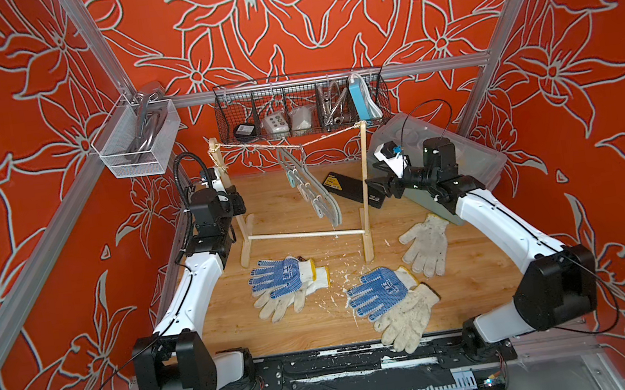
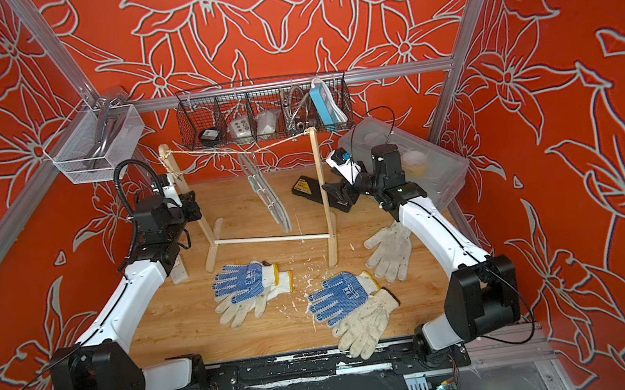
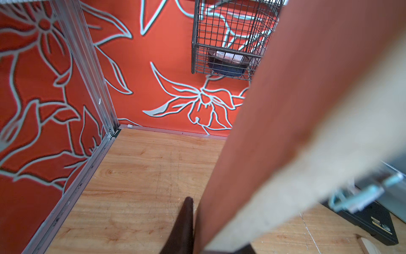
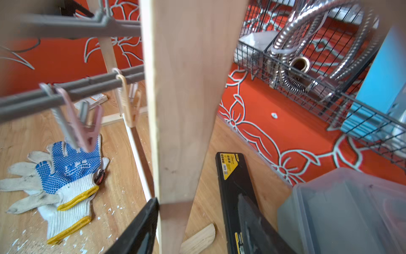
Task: Clip the gloves onto a hanger to dry
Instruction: Move the clothesline to the center of the board.
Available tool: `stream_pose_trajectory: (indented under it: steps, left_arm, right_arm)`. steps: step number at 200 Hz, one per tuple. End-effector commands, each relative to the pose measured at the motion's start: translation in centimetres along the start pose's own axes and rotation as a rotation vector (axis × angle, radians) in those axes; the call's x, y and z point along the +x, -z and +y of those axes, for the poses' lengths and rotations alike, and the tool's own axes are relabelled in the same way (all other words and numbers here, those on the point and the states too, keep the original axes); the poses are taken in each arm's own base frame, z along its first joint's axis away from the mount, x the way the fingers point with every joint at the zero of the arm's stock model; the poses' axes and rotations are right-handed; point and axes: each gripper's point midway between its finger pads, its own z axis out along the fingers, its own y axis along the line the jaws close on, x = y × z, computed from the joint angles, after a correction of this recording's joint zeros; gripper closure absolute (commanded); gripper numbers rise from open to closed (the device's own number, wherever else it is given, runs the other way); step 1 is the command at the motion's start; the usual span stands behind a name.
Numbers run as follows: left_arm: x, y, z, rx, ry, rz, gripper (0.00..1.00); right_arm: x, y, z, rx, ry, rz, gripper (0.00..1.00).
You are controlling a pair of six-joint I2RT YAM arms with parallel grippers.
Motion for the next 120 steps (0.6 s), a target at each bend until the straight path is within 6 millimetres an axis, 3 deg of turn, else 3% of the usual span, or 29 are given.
stream_pose_trajectory:
  steps: [1,51,120]
  left_arm:
    - [1.2,0.4,0.2,-0.007,0.087,0.034,0.93]
    - [1.4,1.4,-0.8,0.056,0.143,0.021,0.82]
    - [1.2,1.8,-1.7,0.106,0.179,0.032,0.72]
  right_arm:
    - [-1.7,0.1,-0.8,-0.02,0.036,-0.048,0.39]
    - [-0.6,0.0,-3.3,-0.012,0.023,-0.032,0.45]
    - [-1.0,0.3,-3.0,-0.034,0.009,-0.048,0.45]
